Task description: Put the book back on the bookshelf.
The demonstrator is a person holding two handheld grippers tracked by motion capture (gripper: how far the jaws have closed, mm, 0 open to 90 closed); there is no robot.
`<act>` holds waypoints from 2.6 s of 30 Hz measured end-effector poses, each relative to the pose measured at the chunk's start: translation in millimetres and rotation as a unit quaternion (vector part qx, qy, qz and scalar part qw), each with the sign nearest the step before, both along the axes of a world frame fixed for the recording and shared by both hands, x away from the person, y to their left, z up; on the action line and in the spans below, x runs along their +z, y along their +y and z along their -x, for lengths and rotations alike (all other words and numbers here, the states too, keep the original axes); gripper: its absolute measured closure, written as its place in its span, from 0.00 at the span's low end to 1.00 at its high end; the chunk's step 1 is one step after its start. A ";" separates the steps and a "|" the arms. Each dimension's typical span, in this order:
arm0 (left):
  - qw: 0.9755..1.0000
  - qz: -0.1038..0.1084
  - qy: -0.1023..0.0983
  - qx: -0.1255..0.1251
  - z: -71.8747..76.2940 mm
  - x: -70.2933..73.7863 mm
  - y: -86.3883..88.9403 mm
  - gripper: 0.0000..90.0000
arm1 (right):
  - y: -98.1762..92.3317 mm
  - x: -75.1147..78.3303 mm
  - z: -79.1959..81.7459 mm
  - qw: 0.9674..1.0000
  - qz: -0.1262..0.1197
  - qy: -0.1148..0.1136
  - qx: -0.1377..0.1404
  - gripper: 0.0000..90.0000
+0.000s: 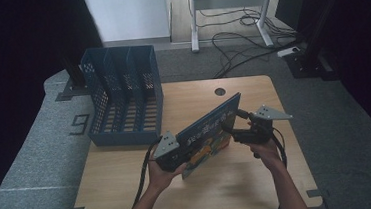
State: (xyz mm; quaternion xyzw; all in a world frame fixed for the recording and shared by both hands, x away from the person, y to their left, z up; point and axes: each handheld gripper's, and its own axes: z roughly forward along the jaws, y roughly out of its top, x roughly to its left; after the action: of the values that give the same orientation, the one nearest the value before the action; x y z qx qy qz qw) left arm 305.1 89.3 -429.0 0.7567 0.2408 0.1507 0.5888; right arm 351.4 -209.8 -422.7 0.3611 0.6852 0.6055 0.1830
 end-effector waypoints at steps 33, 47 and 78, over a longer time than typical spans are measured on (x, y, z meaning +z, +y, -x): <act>0.999 0.020 0.011 0.034 -0.5 -1.6 6.0 0.91 | -12.1 -19.4 18.2 1.000 -0.019 0.002 -0.012 0.22; 0.998 0.043 0.012 0.046 -2.6 -1.8 9.4 0.91 | -38.9 -78.2 40.4 0.997 -0.024 0.058 -0.036 0.23; 0.997 0.064 0.009 0.051 -3.2 -3.1 14.2 0.91 | -51.9 -88.7 48.6 0.996 -0.017 0.066 -0.062 0.23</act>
State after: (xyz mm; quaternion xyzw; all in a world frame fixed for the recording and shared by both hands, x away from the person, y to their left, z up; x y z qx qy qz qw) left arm 308.2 103.5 -432.1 0.7057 0.2932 0.1583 0.6253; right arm 302.8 -261.8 -511.4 0.4451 0.6619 0.5791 0.1685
